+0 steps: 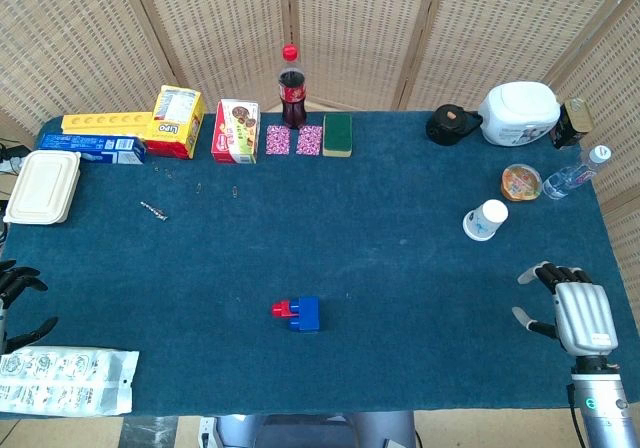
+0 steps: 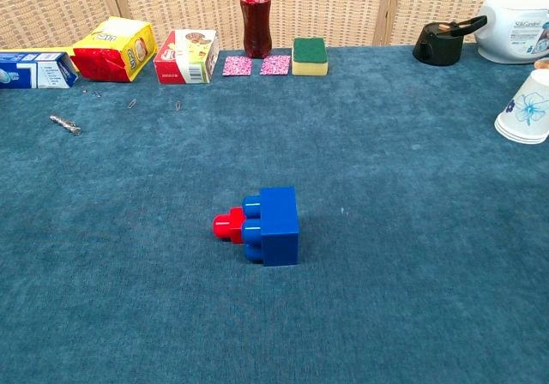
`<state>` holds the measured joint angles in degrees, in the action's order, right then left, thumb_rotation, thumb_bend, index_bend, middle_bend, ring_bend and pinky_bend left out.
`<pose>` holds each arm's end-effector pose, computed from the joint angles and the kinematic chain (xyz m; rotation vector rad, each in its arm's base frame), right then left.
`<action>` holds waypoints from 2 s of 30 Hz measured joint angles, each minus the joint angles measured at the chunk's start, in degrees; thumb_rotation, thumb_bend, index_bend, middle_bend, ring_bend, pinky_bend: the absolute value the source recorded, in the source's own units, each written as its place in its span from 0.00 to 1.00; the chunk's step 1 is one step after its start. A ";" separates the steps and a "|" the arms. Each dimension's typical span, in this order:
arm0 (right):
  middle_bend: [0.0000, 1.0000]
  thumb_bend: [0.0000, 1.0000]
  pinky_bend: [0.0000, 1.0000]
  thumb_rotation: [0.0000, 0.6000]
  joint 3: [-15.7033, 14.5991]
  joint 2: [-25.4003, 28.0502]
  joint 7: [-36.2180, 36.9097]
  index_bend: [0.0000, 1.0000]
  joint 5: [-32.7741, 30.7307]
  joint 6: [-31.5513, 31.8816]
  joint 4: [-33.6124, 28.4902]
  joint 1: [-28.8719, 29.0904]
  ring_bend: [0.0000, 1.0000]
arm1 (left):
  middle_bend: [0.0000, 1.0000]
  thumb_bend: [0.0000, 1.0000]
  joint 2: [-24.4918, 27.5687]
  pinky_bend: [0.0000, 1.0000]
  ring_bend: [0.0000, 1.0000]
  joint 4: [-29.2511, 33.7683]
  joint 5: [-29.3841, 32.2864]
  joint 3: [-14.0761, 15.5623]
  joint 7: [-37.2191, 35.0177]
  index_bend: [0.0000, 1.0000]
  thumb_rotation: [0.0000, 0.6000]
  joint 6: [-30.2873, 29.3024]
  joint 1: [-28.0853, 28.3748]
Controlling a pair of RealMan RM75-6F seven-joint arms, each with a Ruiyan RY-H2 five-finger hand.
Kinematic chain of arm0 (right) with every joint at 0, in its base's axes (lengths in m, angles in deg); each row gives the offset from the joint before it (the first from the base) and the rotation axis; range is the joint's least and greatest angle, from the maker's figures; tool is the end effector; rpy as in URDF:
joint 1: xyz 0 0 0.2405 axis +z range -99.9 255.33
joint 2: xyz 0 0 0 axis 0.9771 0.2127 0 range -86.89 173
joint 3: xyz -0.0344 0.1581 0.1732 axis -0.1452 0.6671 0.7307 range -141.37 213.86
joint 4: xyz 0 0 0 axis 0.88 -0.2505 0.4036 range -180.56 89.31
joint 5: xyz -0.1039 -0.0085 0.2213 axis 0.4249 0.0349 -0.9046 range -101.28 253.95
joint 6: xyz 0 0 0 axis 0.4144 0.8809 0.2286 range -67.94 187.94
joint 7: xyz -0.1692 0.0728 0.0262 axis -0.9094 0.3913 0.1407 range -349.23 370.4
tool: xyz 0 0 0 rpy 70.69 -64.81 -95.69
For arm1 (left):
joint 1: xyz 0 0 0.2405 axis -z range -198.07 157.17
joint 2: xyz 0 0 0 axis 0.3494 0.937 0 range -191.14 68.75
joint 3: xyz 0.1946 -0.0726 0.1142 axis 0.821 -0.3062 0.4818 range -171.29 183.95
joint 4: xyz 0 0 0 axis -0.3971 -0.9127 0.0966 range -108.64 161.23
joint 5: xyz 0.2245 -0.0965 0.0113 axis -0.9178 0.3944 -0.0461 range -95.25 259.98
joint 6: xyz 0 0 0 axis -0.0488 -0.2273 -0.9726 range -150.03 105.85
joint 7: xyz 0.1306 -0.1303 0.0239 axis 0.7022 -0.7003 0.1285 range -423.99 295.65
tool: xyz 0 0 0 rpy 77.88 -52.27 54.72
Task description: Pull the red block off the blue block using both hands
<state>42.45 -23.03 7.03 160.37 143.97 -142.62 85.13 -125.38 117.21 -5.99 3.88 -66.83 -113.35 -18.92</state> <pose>-0.2734 -0.2489 0.1091 1.3546 -0.9085 0.9941 -0.3106 0.2043 0.1351 -1.3235 -0.8619 -0.9651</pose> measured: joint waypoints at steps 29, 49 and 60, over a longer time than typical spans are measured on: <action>0.38 0.22 0.35 1.00 -0.35 2.39 7.99 0.41 0.22 -4.82 -1.00 1.67 0.41 | 0.36 0.17 1.55 0.27 0.20 1.43 -1.81 0.31 -0.63 0.46 1.00 0.44 0.71; 0.26 0.14 0.30 1.00 -2.72 -1.57 29.37 0.17 12.25 -29.20 -2.77 21.16 0.28 | 0.36 0.18 4.25 0.27 0.20 6.01 -2.41 -0.50 2.48 0.46 1.00 5.67 4.96; 0.19 0.14 0.26 1.00 -2.48 -10.55 22.21 0.07 8.08 -35.94 -2.42 26.16 0.21 | 0.36 0.18 4.79 0.27 0.20 5.96 -2.61 -0.61 2.11 0.46 1.00 6.79 6.13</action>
<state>39.97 -33.58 29.24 168.45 108.04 -145.04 111.29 -120.59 123.17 -8.61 3.28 -64.72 -106.56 -12.79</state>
